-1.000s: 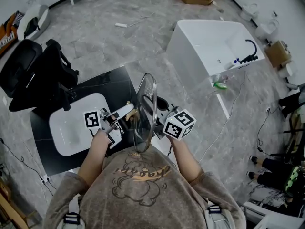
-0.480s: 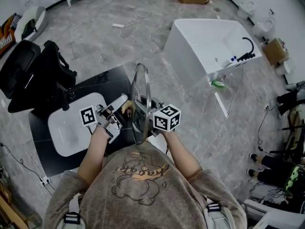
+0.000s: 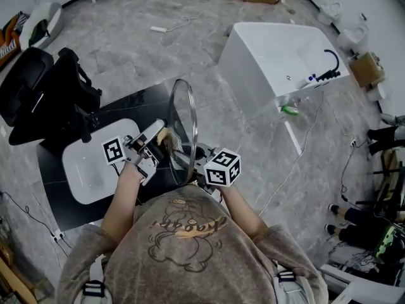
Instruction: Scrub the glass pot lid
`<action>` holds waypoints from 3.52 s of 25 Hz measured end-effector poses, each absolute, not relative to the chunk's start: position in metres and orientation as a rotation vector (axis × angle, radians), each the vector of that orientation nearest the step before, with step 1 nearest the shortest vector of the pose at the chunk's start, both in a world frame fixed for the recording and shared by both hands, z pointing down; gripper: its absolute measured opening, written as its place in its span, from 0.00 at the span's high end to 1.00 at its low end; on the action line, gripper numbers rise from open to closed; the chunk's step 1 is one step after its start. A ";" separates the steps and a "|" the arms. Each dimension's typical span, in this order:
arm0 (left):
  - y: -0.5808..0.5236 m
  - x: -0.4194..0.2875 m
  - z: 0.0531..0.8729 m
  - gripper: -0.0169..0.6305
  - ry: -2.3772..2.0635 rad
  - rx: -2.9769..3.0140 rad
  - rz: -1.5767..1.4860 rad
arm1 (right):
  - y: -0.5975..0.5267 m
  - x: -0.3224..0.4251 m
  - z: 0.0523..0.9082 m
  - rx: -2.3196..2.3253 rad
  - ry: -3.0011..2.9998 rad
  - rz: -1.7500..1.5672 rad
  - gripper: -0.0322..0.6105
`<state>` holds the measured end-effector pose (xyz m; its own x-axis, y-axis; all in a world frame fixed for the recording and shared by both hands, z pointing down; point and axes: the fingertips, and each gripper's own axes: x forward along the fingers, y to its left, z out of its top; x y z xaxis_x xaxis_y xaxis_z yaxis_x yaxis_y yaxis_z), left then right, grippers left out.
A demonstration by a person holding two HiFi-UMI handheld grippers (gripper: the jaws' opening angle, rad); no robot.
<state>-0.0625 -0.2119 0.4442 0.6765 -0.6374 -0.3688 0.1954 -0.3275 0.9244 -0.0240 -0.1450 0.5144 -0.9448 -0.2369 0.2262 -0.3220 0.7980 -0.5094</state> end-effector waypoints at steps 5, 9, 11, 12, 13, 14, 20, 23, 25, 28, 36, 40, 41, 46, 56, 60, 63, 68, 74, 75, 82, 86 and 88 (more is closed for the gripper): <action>-0.213 -0.066 0.449 0.70 -0.381 1.705 -0.869 | -0.117 -0.018 0.486 0.329 -2.871 0.823 0.81; -0.215 -0.072 0.456 0.70 -0.395 1.677 -0.876 | -0.107 -0.009 0.445 0.268 -2.949 0.797 0.81; -0.216 -0.072 0.459 0.70 -0.397 1.667 -0.879 | -0.108 -0.001 0.422 0.271 -3.000 0.794 0.81; -0.215 -0.072 0.460 0.70 -0.397 1.664 -0.879 | -0.110 0.004 0.412 0.282 -3.024 0.790 0.81; -0.215 -0.071 0.461 0.70 -0.394 1.661 -0.879 | -0.112 0.008 0.403 0.296 -3.046 0.782 0.81; -0.214 -0.071 0.462 0.70 -0.389 1.659 -0.880 | -0.116 0.012 0.395 0.308 -3.068 0.771 0.81; -0.211 -0.064 0.462 0.70 -0.333 1.665 -0.863 | -0.152 0.016 0.369 0.394 -3.157 0.700 0.81; -0.208 -0.057 0.458 0.70 -0.298 1.667 -0.861 | -0.174 0.016 0.366 0.456 -3.167 0.669 0.81; -0.206 -0.054 0.455 0.70 -0.281 1.673 -0.860 | -0.188 0.016 0.368 0.502 -3.166 0.675 0.81; -0.204 -0.051 0.452 0.70 -0.263 1.666 -0.864 | -0.202 0.013 0.376 0.536 -3.149 0.690 0.81; -0.201 -0.048 0.445 0.70 -0.243 1.668 -0.878 | -0.234 -0.001 0.438 0.654 -3.013 0.777 0.81; -0.200 -0.047 0.448 0.70 -0.262 1.667 -0.867 | -0.241 -0.004 0.472 0.681 -2.932 0.805 0.81; -0.200 -0.047 0.448 0.70 -0.265 1.665 -0.868 | -0.240 -0.005 0.481 0.677 -2.912 0.803 0.81; -0.203 -0.051 0.449 0.70 -0.280 1.656 -0.888 | -0.226 -0.013 0.522 0.621 -2.804 0.826 0.81; -0.208 -0.061 0.462 0.70 -0.335 1.629 -0.887 | -0.171 -0.020 0.538 0.430 -2.770 0.954 0.81; -0.211 -0.067 0.467 0.70 -0.355 1.623 -0.889 | -0.147 -0.021 0.535 0.320 -2.768 1.022 0.81; -0.211 -0.069 0.470 0.70 -0.365 1.614 -0.892 | -0.131 -0.017 0.528 0.246 -2.778 1.062 0.81; -0.213 -0.074 0.476 0.70 -0.381 1.608 -0.883 | -0.115 -0.013 0.504 0.143 -2.827 1.093 0.81; -0.211 -0.076 0.481 0.70 -0.376 1.592 -0.887 | -0.108 -0.006 0.466 0.065 -2.897 1.070 0.81; -0.211 -0.076 0.481 0.70 -0.375 1.592 -0.886 | -0.110 -0.005 0.458 0.064 -2.913 1.065 0.81; -0.207 -0.070 0.481 0.70 -0.355 1.581 -0.874 | -0.143 0.017 0.394 0.149 -3.137 1.099 0.81; -0.205 -0.069 0.481 0.70 -0.343 1.570 -0.882 | -0.152 0.021 0.381 0.170 -3.186 1.070 0.81; -0.205 -0.069 0.480 0.70 -0.343 1.565 -0.885 | -0.153 0.021 0.382 0.178 -3.190 1.076 0.81</action>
<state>-0.0694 -0.2053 0.4805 0.6622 -0.6688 -0.3380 0.2656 -0.2123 0.9404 0.0208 -0.1528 0.3825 -0.9682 -0.1712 -0.1823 -0.0257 0.7933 -0.6083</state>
